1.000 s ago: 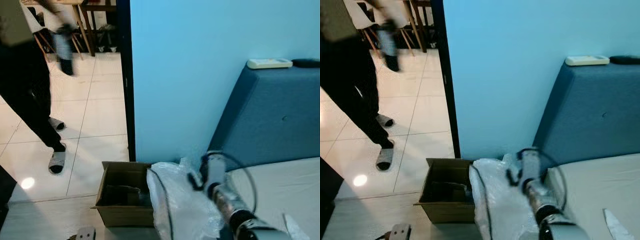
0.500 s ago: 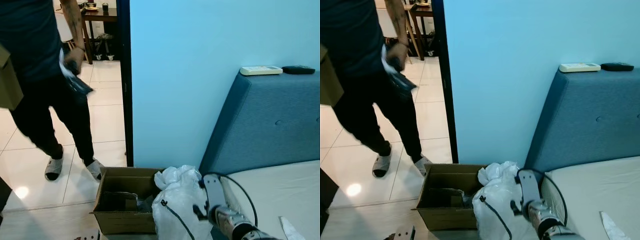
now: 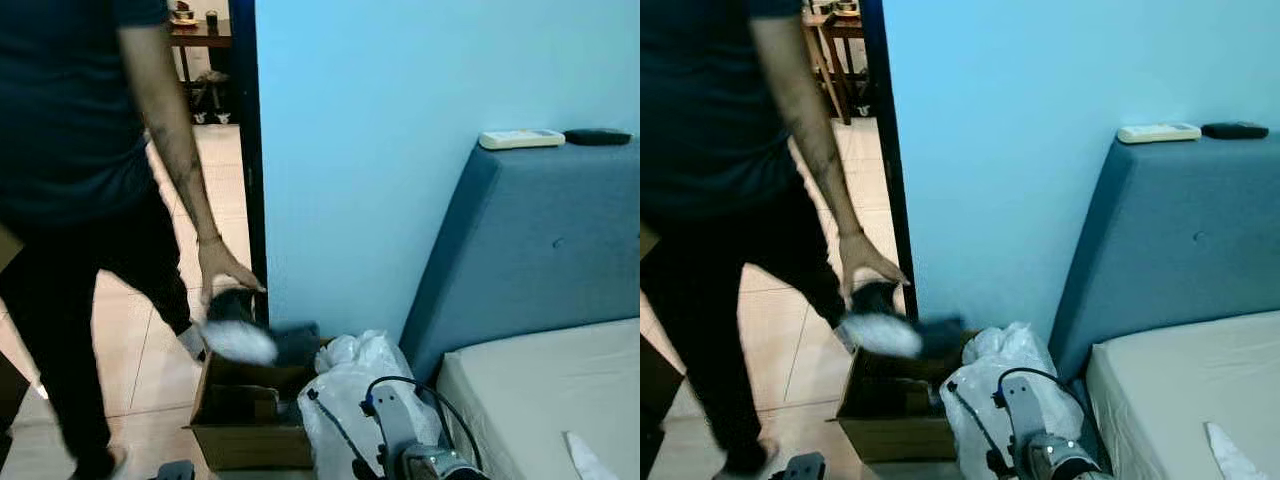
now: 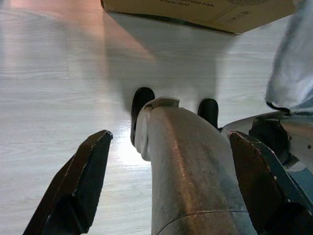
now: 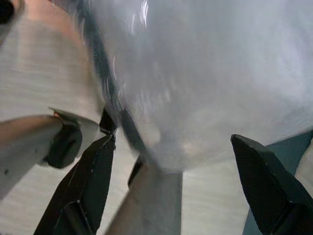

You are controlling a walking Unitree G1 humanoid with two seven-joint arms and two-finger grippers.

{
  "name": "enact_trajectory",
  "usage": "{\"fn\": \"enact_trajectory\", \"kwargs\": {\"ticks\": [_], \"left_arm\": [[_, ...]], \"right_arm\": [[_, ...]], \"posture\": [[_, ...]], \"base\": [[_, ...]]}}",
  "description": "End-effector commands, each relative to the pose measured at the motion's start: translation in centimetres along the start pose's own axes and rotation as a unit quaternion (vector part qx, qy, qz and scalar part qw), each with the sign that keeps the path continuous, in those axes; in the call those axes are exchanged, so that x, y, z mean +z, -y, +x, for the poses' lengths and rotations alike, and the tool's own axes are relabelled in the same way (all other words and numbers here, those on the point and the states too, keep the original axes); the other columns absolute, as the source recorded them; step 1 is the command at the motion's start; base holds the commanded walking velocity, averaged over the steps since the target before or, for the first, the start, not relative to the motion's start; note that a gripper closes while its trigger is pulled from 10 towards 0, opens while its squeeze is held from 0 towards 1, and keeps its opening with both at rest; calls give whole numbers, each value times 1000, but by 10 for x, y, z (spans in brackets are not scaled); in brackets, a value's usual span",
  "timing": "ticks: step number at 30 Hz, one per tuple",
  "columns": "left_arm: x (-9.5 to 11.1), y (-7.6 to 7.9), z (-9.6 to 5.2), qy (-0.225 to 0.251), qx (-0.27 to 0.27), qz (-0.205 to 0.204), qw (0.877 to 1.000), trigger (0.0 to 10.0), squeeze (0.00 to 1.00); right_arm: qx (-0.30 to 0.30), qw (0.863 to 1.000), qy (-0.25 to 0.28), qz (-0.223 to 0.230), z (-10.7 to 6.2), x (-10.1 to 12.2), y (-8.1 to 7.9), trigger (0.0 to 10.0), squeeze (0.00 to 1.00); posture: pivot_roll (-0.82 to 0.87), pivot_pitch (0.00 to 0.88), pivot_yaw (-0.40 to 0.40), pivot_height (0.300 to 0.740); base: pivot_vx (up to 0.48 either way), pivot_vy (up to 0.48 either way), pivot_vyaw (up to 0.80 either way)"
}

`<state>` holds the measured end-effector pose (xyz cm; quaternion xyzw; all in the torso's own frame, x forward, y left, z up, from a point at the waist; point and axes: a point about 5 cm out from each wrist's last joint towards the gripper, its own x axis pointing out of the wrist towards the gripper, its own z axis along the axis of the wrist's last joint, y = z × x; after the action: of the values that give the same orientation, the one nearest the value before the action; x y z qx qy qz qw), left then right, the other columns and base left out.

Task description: Clean up the room

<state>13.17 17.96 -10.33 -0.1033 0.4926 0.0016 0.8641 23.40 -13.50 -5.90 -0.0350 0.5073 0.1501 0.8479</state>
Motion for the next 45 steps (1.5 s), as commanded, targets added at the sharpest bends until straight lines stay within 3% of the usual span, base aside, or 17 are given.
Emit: {"fn": "enact_trajectory", "kwargs": {"ticks": [1, 9, 17, 21, 22, 40, 45], "left_arm": [[-16, -10, -6, -29, 8, 7, 1000, 10000, 0], [-20, -16, -8, -33, 16, 7, 999, 10000, 0], [-18, -14, -7, -30, 13, 8, 999, 10000, 0], [-17, -10, -6, -29, 7, 10, 1000, 10000, 0], [-17, -9, -6, -29, 5, 11, 1000, 10000, 0], [-20, -13, -7, -32, 9, 11, 999, 10000, 0], [-20, -9, -6, -33, 6, 11, 999, 10000, 0]], "right_arm": [[-13, 999, 31, -16, 0, 12, -2, 10000, 0], [32, 993, 102, 43, -1, 36, -16, 10000, 0], [32, 991, 127, 31, -2, 46, -16, 10000, 0], [8, 993, 116, 1, -3, 42, -9, 10000, 0], [-12, 994, 107, -26, -3, 38, -5, 10000, 0], [-15, 991, 111, -66, -3, 38, -4, 10000, 0], [-26, 988, 113, -103, -3, 40, -5, 10000, 0]], "posture": [[21, 59, -31, 736], [37, 65, -31, 736], [35, 63, -34, 706], [25, 60, -33, 686], [23, 66, -34, 676], [21, 52, -34, 642], [21, 52, -34, 642]], "base": [[0, 0, 0], [0, 0, 0], [0, 0, 0], [0, 0, 0], [0, 0, 0], [0, 0, 0], [0, 0, 0]]}}
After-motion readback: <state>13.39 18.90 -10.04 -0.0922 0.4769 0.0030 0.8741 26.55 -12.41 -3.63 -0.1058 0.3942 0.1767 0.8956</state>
